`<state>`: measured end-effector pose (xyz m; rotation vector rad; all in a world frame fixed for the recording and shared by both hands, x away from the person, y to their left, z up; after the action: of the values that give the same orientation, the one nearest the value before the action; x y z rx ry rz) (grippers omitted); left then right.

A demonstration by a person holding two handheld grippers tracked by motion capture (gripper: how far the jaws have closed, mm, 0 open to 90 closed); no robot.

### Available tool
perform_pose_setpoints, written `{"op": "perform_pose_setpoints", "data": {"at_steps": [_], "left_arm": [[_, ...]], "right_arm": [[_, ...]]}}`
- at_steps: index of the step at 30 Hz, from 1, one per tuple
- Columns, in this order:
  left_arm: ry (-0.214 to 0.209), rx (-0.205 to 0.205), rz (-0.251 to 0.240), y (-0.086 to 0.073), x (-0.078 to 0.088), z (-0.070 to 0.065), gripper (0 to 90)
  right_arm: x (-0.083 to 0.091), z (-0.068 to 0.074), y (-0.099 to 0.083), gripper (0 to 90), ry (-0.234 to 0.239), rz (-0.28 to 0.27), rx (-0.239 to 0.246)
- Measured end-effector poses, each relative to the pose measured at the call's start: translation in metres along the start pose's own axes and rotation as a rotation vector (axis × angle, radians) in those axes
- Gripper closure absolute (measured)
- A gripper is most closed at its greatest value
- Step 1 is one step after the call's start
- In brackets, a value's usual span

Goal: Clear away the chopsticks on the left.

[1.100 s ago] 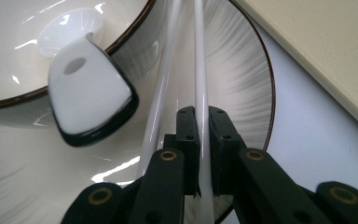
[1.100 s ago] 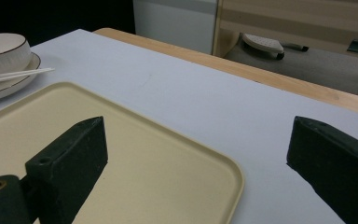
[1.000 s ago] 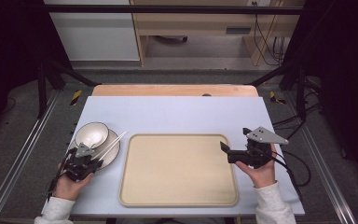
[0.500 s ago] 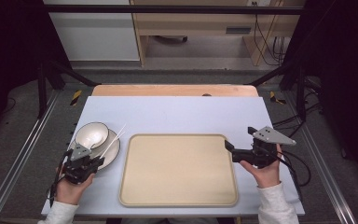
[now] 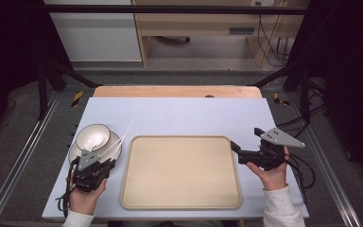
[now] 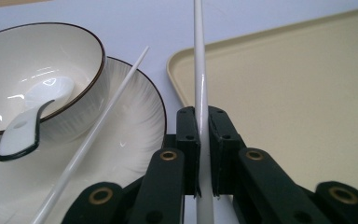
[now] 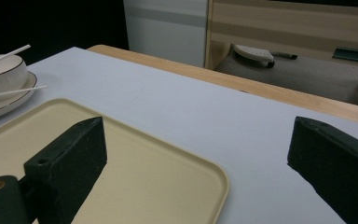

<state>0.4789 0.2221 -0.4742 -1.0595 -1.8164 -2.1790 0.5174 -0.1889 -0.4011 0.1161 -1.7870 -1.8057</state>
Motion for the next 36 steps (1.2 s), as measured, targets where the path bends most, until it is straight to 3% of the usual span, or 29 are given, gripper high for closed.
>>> {"op": "perform_pose_setpoints", "data": {"at_steps": [7, 13, 16, 20, 26, 36], "left_arm": [[0.029, 0.073, -0.023, 0.006, 0.002, -0.008, 83.7], [0.068, 0.084, -0.038, 0.011, -0.001, -0.024, 83.7], [0.068, 0.104, -0.057, 0.011, -0.003, -0.033, 83.7], [0.086, 0.116, -0.068, 0.007, -0.005, -0.04, 83.7], [0.102, 0.187, -0.094, -0.007, -0.013, -0.045, 83.7], [0.114, 0.191, -0.059, -0.024, -0.036, -0.053, 83.7]], "right_arm": [[0.002, -0.001, 0.002, 5.0, -0.001, -0.008, -0.004], [0.005, -0.001, 0.004, 5.1, 0.0, -0.015, -0.008], [0.006, -0.001, 0.006, 5.2, 0.003, -0.022, -0.011], [0.005, 0.001, 0.005, 5.2, 0.007, -0.017, -0.005], [0.002, 0.003, 0.003, 5.2, 0.013, -0.007, 0.0], [-0.004, 0.007, -0.001, 5.2, 0.018, 0.011, 0.0]]}}
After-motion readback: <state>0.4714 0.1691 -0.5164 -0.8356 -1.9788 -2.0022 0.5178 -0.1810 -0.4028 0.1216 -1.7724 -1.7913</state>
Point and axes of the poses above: each handheld gripper's, and its own axes: x roughly backward along the jaws, y roughly out of its top, z roughly to its left, the point moved 10 cm from there along -x, roughly forward along the jaws, and after that the axes turned 5 degrees about -x, right-handed, at the moved point
